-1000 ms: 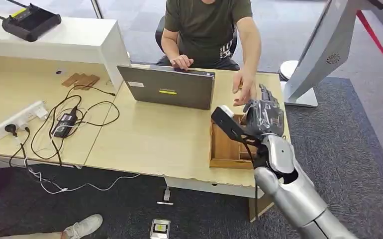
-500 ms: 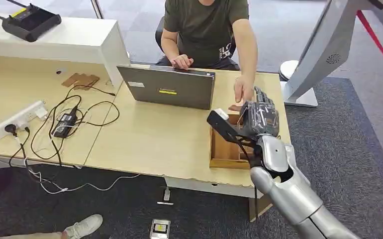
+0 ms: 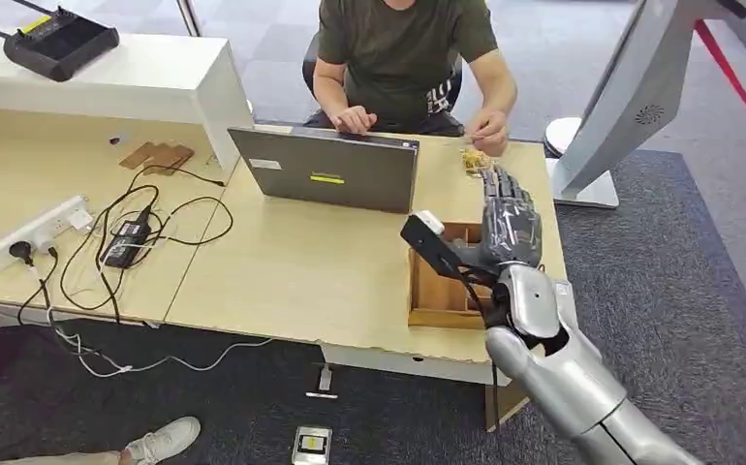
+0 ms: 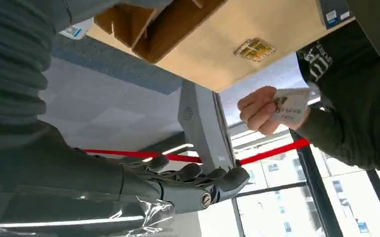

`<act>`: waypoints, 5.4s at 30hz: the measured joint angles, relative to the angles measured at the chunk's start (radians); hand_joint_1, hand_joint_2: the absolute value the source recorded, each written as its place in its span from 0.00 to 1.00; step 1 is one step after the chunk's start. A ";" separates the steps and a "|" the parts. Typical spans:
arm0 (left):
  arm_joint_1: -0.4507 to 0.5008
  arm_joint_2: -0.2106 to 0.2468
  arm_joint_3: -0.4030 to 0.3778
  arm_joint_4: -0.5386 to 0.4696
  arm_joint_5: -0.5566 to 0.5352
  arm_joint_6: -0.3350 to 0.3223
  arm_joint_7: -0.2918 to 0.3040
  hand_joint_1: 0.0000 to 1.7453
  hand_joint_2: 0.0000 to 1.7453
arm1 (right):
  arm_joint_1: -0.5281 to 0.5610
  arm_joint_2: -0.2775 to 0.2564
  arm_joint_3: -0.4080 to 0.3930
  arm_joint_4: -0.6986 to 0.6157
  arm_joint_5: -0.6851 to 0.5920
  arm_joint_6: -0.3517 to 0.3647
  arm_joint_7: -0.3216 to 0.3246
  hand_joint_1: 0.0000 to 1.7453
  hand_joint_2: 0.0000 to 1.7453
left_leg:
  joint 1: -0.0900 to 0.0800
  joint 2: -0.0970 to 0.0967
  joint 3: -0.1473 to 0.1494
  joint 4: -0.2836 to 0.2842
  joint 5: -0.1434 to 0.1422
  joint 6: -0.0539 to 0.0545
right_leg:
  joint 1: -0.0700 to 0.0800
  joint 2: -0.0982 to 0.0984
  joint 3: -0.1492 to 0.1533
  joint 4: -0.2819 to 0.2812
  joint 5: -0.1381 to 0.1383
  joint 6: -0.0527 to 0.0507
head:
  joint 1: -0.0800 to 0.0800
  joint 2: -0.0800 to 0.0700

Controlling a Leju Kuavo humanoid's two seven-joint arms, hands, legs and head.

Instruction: Pass the card to the sensor for recognition and then transmit it.

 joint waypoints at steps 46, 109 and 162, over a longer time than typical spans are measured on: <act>0.037 0.008 -0.016 -0.002 0.032 0.042 -0.034 0.00 1.00 | 0.339 -0.177 -0.003 -0.209 0.315 0.044 -0.030 0.00 1.00 | 0.000 0.000 0.001 0.000 -0.001 0.000 | 0.000 0.000 0.001 0.000 0.000 0.000 | 0.000 0.000; 0.031 0.007 -0.039 -0.006 0.052 0.045 -0.028 0.00 1.00 | 0.251 -0.085 -0.006 0.089 0.079 -0.051 -0.013 0.03 1.00 | 0.000 0.000 0.001 0.000 -0.001 0.000 | 0.000 0.000 0.001 0.000 0.000 0.000 | 0.000 0.000; 0.013 0.006 -0.072 -0.008 0.024 0.021 -0.055 0.00 1.00 | 0.224 -0.133 -0.009 -0.230 0.102 0.053 -0.040 1.00 1.00 | 0.000 0.000 0.004 0.000 -0.001 0.000 | 0.000 0.001 0.004 0.000 0.000 0.000 | 0.000 0.000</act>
